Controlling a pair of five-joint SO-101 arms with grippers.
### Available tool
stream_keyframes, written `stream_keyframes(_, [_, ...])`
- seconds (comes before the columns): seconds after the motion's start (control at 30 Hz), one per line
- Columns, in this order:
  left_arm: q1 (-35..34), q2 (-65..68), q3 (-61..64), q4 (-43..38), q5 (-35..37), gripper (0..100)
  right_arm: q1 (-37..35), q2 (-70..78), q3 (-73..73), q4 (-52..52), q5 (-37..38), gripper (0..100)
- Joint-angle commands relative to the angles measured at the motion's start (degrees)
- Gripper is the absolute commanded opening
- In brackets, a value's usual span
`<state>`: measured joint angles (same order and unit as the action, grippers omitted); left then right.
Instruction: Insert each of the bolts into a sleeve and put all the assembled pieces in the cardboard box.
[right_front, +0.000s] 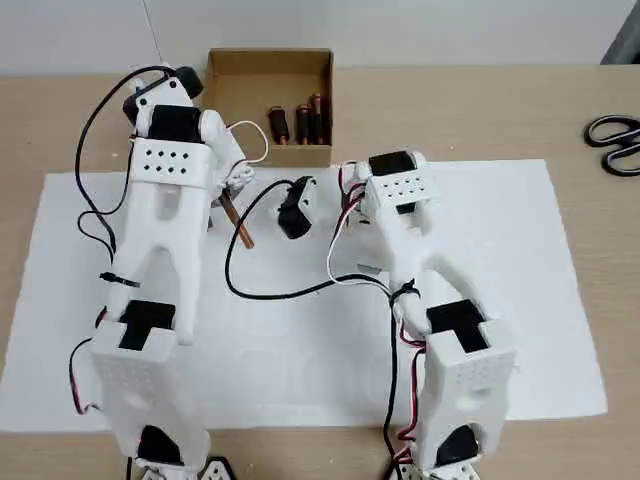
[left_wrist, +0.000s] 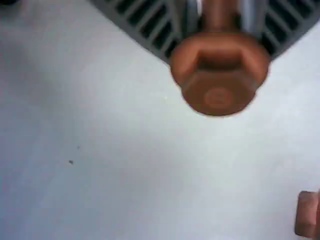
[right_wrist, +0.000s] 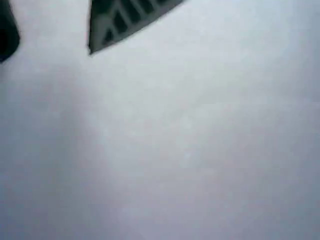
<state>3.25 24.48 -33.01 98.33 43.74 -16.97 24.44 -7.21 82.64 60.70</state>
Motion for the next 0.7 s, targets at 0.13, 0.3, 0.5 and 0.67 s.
stream_keyframes(0.13, [0.1,-0.4,-2.8,-1.2,-0.6,1,0.6,-0.7,2.1,-0.3,-0.2,20.4])
stream_keyframes(0.3, [0.3,-0.4,-2.8,-1.2,-0.6,1,1.9,-1.0,2.1,0.0,-0.2,16.4])
stream_keyframes(0.5, [0.3,-0.4,-2.8,-1.2,-0.6,1,2.2,-1.0,2.1,-0.2,-0.4,6.8])
stream_keyframes(0.67, [0.3,-0.4,-2.8,-1.2,-0.6,1,2.2,-0.9,2.1,-0.2,-0.5,7.9])
